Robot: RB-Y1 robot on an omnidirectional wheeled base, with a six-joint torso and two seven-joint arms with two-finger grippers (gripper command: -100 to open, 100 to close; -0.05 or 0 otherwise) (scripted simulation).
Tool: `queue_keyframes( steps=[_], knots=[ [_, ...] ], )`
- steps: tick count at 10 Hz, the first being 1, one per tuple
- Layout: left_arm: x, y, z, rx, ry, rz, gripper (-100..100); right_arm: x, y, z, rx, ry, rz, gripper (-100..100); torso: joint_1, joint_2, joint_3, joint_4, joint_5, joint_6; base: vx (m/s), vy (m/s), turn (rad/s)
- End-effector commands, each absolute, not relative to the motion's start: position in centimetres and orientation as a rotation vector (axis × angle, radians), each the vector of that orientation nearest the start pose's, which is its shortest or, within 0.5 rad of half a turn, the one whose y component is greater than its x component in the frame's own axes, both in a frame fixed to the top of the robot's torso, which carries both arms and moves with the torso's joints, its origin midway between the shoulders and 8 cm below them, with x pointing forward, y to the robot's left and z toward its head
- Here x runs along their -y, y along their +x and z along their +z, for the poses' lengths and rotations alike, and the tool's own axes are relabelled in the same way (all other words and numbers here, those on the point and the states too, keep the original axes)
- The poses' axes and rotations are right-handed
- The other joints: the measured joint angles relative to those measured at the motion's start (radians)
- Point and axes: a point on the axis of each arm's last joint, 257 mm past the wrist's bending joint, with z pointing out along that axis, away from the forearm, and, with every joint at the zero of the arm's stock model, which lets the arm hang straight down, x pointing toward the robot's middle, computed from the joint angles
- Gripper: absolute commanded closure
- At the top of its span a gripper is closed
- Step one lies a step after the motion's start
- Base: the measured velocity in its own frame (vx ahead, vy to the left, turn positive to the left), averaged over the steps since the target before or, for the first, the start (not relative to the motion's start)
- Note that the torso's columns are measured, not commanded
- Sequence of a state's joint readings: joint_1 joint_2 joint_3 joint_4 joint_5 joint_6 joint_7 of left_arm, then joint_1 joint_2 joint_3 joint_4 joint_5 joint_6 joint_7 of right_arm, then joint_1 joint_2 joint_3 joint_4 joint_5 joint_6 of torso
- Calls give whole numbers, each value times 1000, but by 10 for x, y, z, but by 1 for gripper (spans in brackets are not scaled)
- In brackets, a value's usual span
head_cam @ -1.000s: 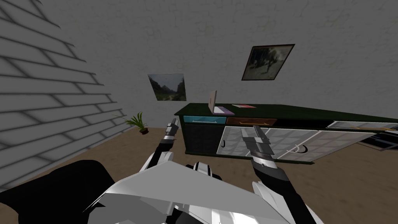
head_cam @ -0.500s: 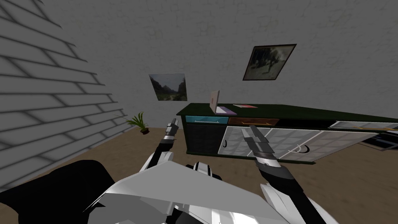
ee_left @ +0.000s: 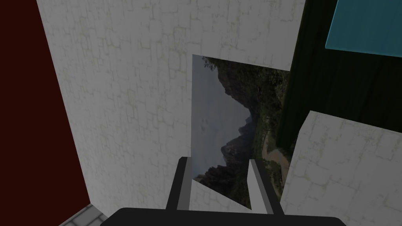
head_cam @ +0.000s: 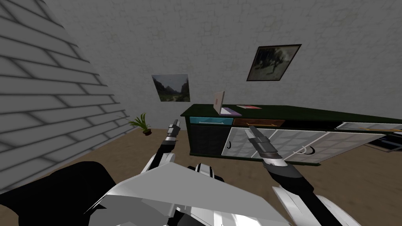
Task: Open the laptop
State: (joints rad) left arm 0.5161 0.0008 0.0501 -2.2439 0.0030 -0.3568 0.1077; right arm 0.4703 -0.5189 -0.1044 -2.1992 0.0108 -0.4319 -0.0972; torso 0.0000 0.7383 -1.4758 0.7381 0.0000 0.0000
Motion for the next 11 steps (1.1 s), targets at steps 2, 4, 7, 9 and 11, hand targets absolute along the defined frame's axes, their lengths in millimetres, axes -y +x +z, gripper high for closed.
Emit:
queue_keyframes(
  steps=[2, 4, 7, 9, 11],
  knots=[
    [-307, 366, -26, -697, -861, -1295, 0, 280, 380, -7, -1154, 285, 1145, -100, 0, 0, 0, 0, 0, 0, -17, 49, 3],
    [-307, 366, -26, -697, -861, -1295, 0, 284, 385, -6, -1197, 218, 1088, -100, 2, 0, 0, 0, 0, 0, -13, 71, 0],
    [-307, 366, -26, -697, -861, -1295, 0, 286, 389, -4, -1250, 133, 1025, -100, 0, 0, 0, 0, 0, 0, -12, 46, 0],
    [-307, 366, -26, -697, -861, -1295, 0, 291, 394, -1, -1285, 65, 965, -100, 1, 0, 0, 0, 0, 0, -17, 65, -4],
    [-307, 366, -26, -697, -861, -1295, 0, 296, 400, 3, -1312, 5, 905, -100, -1, -1, -1, 0, 0, 0, -2, 44, -2]
  ],
)
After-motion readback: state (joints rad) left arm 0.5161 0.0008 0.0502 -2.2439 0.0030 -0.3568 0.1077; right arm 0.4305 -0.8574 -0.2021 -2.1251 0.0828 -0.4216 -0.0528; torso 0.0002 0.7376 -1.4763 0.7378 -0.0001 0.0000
